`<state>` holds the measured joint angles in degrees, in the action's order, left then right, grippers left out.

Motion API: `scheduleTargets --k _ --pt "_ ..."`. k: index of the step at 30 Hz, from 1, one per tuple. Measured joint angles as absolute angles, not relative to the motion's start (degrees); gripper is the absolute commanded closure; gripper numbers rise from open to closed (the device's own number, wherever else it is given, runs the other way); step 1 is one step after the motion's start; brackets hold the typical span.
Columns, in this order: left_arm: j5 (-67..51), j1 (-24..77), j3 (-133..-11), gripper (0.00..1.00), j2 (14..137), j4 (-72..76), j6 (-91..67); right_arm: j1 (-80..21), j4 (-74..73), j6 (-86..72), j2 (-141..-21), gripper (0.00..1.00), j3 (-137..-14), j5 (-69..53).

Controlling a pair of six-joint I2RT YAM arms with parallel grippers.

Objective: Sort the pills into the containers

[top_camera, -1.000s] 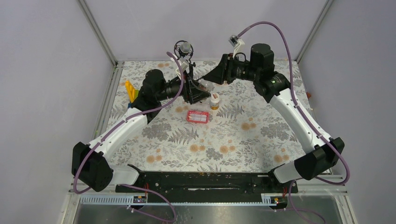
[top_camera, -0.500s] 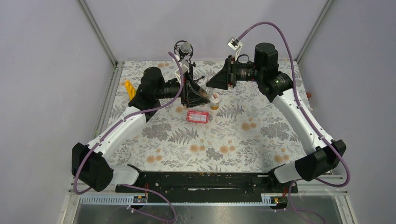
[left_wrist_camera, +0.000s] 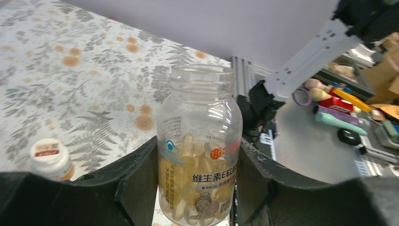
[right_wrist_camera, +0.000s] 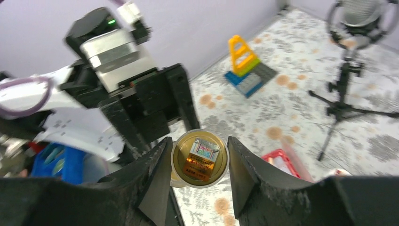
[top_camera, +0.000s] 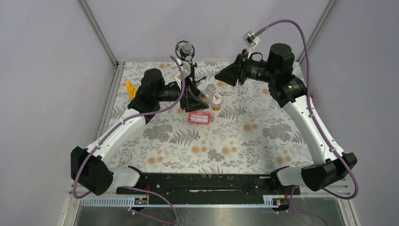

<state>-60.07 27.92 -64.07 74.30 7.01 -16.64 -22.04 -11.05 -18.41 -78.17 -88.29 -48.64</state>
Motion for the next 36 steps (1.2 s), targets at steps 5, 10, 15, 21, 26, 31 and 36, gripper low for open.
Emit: scheduleTargets --k 5,10,15,21,26,31,36 --pt "-51.5 27.9 -63.8 1.0 72.9 -1.3 -8.2 -21.5 -14.1 -17.3 -75.5 0.67 -83.9 -33.3" --pt "-40.2 27.9 -60.4 1.0 72.4 -7.6 -0.4 -21.3 -16.5 -19.9 -72.6 0.68 -70.1 -14.9" --pt "-29.2 28.3 -58.6 1.0 73.8 -14.8 2.7 -21.2 -17.3 -24.5 -72.3 0.69 -54.5 -1.0" --pt "-20.8 29.4 -58.6 1.0 78.3 -19.2 2.5 -21.2 -15.7 -26.1 -74.9 0.69 -45.6 7.1" --pt "-17.2 31.0 -58.6 1.0 82.8 -21.5 2.3 -21.2 -9.4 -25.7 -80.2 0.69 -45.6 8.3" --pt "-15.7 32.7 -58.5 1.0 85.6 -21.8 2.1 -21.2 -5.8 -26.3 -85.7 0.66 -45.6 9.2" --pt "-15.2 33.6 -58.5 1.0 87.0 -21.8 2.0 -21.2 -3.5 -27.3 -90.0 0.59 -45.6 9.6"
